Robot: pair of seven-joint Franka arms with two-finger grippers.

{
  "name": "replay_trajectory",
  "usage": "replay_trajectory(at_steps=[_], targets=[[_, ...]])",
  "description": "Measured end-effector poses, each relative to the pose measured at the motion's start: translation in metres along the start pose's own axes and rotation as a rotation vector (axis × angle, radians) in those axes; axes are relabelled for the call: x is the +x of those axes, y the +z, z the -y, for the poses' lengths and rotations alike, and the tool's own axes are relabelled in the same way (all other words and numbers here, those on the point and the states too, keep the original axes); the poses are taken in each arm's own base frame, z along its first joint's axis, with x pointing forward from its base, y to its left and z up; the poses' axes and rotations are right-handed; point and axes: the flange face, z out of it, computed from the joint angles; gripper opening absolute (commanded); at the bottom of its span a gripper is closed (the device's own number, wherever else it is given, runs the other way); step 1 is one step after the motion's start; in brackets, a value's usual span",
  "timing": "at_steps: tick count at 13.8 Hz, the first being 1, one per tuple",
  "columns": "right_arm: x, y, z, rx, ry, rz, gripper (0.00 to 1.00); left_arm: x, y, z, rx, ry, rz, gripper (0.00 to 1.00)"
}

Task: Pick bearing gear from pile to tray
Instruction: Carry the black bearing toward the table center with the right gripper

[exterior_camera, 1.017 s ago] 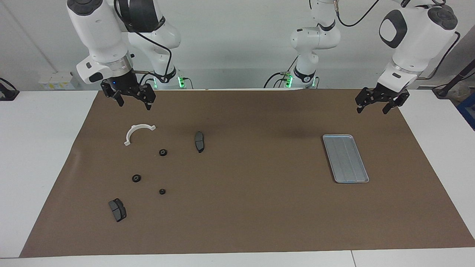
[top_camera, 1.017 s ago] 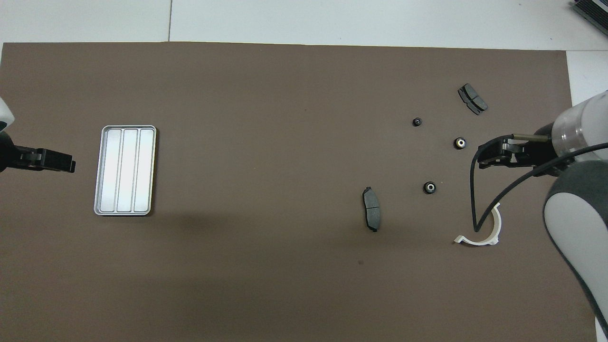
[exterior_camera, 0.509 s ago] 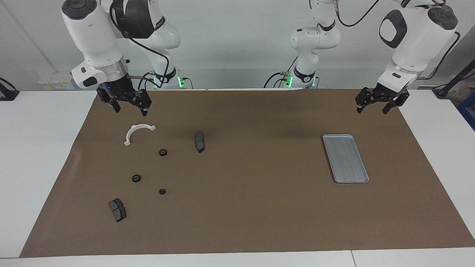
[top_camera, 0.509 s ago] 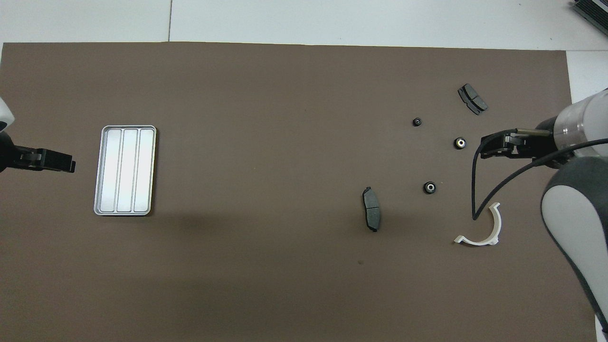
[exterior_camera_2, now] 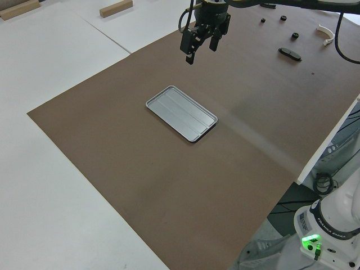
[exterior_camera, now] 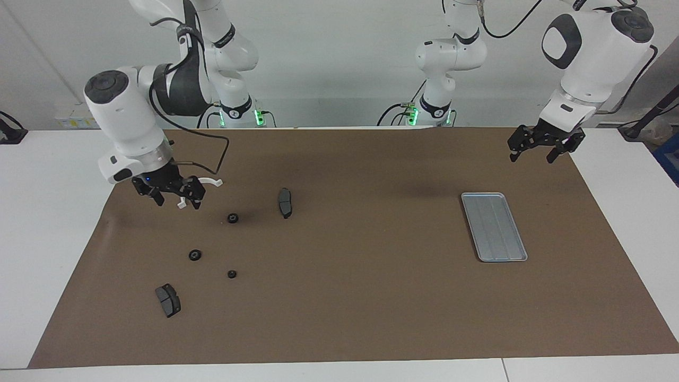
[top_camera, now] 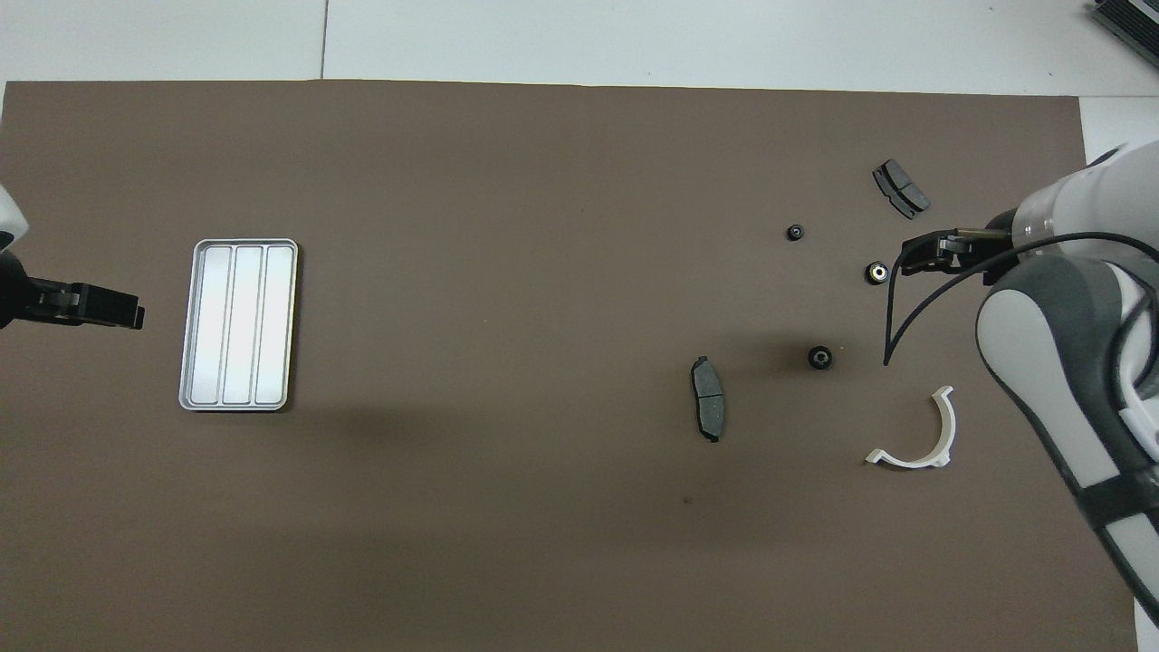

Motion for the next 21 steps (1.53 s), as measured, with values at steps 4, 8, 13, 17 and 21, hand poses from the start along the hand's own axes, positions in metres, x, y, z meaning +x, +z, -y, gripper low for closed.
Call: replay_trajectory(at_steps=[4,8,13,17,21], targets=[[0.021,0.065,-0.005,0.016,0.012,-0.024,1.00,0.000,0.000,-0.001,0.000,0.001,0.000,1.00],[0.030,0.115,-0.005,0.028,0.013,-0.034,1.00,0.000,0.000,-0.002,0.000,0.003,0.000,1.00],[0.030,0.155,-0.005,0.032,0.009,-0.003,1.00,0.000,0.000,-0.002,0.000,0.003,0.000,1.00],[0.027,0.161,-0.005,0.031,-0.011,0.006,0.50,0.000,0.000,-0.002,0.000,0.003,0.000,1.00],[0.027,0.156,-0.017,0.029,-0.057,-0.001,0.00,0.000,0.000,-0.002,0.000,0.004,0.000,1.00]])
